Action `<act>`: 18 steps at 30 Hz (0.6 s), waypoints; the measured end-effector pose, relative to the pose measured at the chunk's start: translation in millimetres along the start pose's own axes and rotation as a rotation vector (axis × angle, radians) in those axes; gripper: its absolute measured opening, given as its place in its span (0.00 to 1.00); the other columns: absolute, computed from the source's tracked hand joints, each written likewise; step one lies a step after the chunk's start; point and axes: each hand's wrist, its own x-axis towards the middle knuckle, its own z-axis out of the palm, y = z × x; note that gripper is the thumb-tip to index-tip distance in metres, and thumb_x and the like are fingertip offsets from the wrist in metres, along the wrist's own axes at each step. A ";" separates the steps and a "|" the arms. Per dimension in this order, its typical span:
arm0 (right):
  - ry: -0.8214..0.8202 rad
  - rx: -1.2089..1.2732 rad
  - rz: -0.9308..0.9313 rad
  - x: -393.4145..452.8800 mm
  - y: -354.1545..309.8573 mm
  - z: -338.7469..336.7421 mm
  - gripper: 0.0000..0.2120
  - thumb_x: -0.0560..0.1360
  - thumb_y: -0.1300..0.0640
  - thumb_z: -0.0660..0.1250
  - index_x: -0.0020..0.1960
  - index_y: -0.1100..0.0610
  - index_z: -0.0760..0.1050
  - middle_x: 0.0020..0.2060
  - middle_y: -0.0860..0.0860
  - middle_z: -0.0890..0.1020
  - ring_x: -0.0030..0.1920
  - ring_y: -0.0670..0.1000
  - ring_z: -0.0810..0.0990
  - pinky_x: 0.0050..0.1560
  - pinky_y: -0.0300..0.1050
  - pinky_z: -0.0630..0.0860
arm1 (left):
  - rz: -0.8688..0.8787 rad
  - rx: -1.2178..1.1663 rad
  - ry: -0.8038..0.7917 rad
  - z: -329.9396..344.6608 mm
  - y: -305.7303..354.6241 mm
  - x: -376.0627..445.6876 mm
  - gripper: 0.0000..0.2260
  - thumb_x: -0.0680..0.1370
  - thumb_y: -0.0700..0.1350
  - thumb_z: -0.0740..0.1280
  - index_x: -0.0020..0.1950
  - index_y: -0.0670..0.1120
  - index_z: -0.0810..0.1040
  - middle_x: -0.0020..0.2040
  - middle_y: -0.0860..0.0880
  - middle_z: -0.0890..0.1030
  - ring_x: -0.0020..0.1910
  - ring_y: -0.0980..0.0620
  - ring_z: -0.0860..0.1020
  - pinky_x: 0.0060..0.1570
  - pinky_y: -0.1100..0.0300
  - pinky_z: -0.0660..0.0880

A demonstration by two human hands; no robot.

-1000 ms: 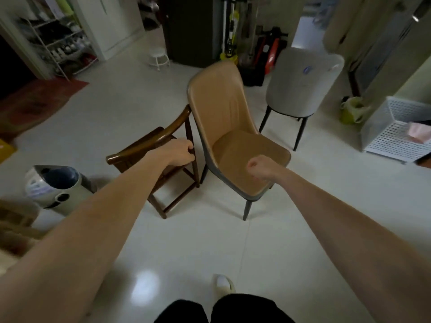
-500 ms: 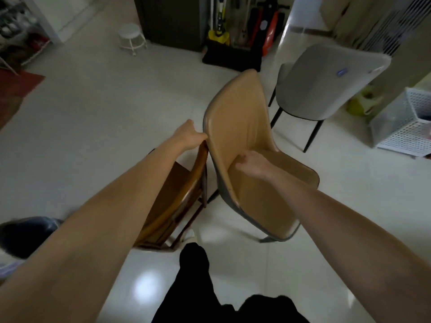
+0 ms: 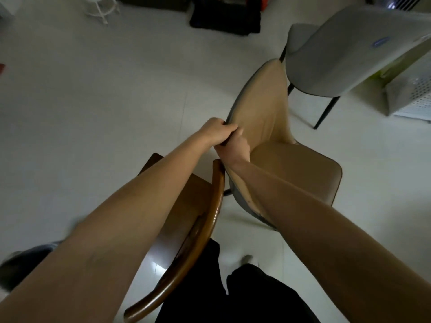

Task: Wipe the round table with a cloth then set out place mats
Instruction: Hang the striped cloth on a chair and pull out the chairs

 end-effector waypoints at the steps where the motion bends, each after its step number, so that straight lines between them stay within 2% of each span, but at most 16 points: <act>1: -0.002 -0.014 -0.019 1.2 0.2 2.3 0.22 0.76 0.56 0.66 0.65 0.62 0.64 0.51 0.57 0.79 0.51 0.56 0.81 0.40 0.44 0.73 | -0.024 -0.021 -0.017 1.8 1.2 6.4 0.19 0.80 0.53 0.62 0.63 0.41 0.75 0.58 0.45 0.78 0.55 0.48 0.76 0.52 0.58 0.73; 5: -0.078 0.020 -0.079 -8.8 7.4 -1.5 0.22 0.74 0.62 0.68 0.65 0.60 0.66 0.48 0.52 0.82 0.47 0.52 0.82 0.42 0.42 0.79 | -0.118 -0.066 -0.030 10.3 9.5 24.2 0.21 0.79 0.55 0.63 0.64 0.41 0.72 0.56 0.45 0.78 0.53 0.47 0.76 0.50 0.55 0.74; 8: -0.148 -0.030 -0.097 -22.5 31.0 -22.6 0.21 0.74 0.60 0.69 0.64 0.59 0.67 0.45 0.50 0.79 0.45 0.51 0.81 0.42 0.40 0.79 | -0.218 -0.053 -0.084 31.3 25.3 29.4 0.20 0.77 0.53 0.66 0.63 0.42 0.71 0.54 0.43 0.77 0.53 0.43 0.77 0.47 0.51 0.77; 10: -0.184 -0.086 -0.104 -32.3 48.5 -42.0 0.20 0.74 0.60 0.69 0.63 0.59 0.68 0.42 0.48 0.76 0.42 0.49 0.79 0.37 0.35 0.75 | -0.269 -0.077 -0.140 47.0 36.9 21.9 0.18 0.77 0.50 0.68 0.63 0.44 0.71 0.53 0.42 0.76 0.51 0.42 0.77 0.45 0.48 0.78; 13: -0.176 -0.138 -0.086 -52.3 77.7 -73.9 0.16 0.73 0.59 0.71 0.58 0.57 0.71 0.40 0.47 0.75 0.39 0.48 0.77 0.34 0.32 0.70 | -0.283 -0.062 -0.208 75.7 50.5 1.0 0.13 0.77 0.44 0.66 0.60 0.43 0.70 0.49 0.41 0.75 0.45 0.41 0.78 0.35 0.48 0.79; 14: -0.167 -0.139 -0.080 -62.0 88.1 -83.0 0.14 0.72 0.58 0.71 0.56 0.56 0.72 0.40 0.48 0.75 0.39 0.48 0.77 0.33 0.33 0.70 | -0.284 -0.062 -0.214 87.7 50.7 -6.5 0.12 0.77 0.42 0.65 0.59 0.42 0.71 0.48 0.40 0.76 0.44 0.41 0.78 0.33 0.48 0.79; 17: -0.104 -0.152 -0.047 -94.1 125.8 -106.3 0.08 0.72 0.57 0.70 0.50 0.55 0.75 0.38 0.49 0.78 0.36 0.50 0.77 0.31 0.35 0.68 | -0.290 -0.113 -0.193 130.7 49.0 -28.3 0.10 0.73 0.37 0.63 0.54 0.41 0.74 0.50 0.39 0.77 0.45 0.40 0.79 0.38 0.48 0.81; 18: -0.079 -0.154 -0.020 -106.7 140.7 -115.2 0.06 0.73 0.56 0.69 0.49 0.55 0.76 0.38 0.50 0.78 0.35 0.49 0.76 0.31 0.35 0.68 | -0.278 -0.128 -0.205 148.6 49.3 -38.5 0.09 0.73 0.37 0.63 0.52 0.41 0.74 0.50 0.39 0.78 0.45 0.40 0.79 0.35 0.49 0.81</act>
